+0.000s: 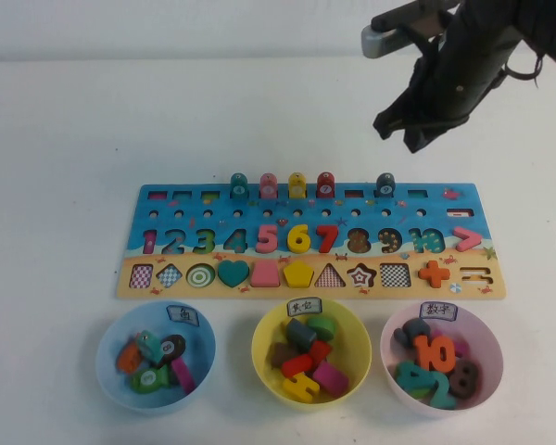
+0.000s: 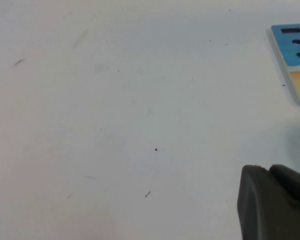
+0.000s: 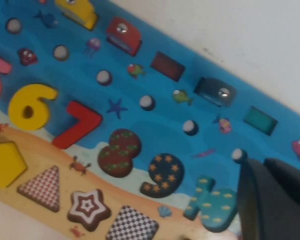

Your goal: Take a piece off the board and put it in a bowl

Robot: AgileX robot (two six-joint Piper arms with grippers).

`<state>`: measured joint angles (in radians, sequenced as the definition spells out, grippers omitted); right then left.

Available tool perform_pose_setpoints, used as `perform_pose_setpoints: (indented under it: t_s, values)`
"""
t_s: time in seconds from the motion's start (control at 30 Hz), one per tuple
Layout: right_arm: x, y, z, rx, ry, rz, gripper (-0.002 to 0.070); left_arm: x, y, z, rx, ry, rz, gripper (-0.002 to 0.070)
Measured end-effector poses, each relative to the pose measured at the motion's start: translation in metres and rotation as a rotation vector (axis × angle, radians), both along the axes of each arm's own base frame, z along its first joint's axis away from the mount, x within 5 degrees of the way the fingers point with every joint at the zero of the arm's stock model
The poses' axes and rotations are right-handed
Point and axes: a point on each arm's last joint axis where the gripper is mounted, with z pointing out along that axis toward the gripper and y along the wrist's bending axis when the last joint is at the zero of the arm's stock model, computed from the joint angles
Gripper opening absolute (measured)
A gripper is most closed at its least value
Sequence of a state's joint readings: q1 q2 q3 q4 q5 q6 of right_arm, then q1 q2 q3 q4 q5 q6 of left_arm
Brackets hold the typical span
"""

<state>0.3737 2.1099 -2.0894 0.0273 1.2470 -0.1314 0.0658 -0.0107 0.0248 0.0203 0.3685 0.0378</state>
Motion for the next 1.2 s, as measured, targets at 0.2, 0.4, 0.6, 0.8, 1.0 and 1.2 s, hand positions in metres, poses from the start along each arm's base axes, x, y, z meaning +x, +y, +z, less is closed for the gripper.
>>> perform_pose_setpoints:
  t_s: [0.2, 0.4, 0.6, 0.8, 1.0, 1.2]
  values:
    - [-0.001, 0.018, -0.014, -0.002, 0.027, 0.033, -0.0015, 0.000, 0.000, 0.000, 0.000, 0.000, 0.000, -0.0003]
    - [0.011, 0.023, -0.038, -0.019, 0.059, 0.009, 0.0104, 0.000, 0.000, 0.000, 0.000, 0.000, 0.000, -0.0003]
    - [0.027, 0.030, -0.038, 0.027, 0.023, -0.066, 0.0366, 0.000, 0.000, 0.000, 0.000, 0.000, 0.000, -0.0004]
    - [0.037, 0.033, -0.048, 0.043, 0.018, -0.114, 0.0386, 0.000, 0.000, 0.000, 0.000, 0.000, 0.000, -0.0004]
    - [0.044, 0.028, -0.062, 0.032, 0.042, -0.141, 0.0384, 0.000, 0.000, 0.000, 0.000, 0.000, 0.000, -0.0004]
    - [0.049, 0.016, -0.065, 0.025, 0.044, -0.172, 0.0384, 0.000, 0.000, 0.000, 0.000, 0.000, 0.000, -0.0003]
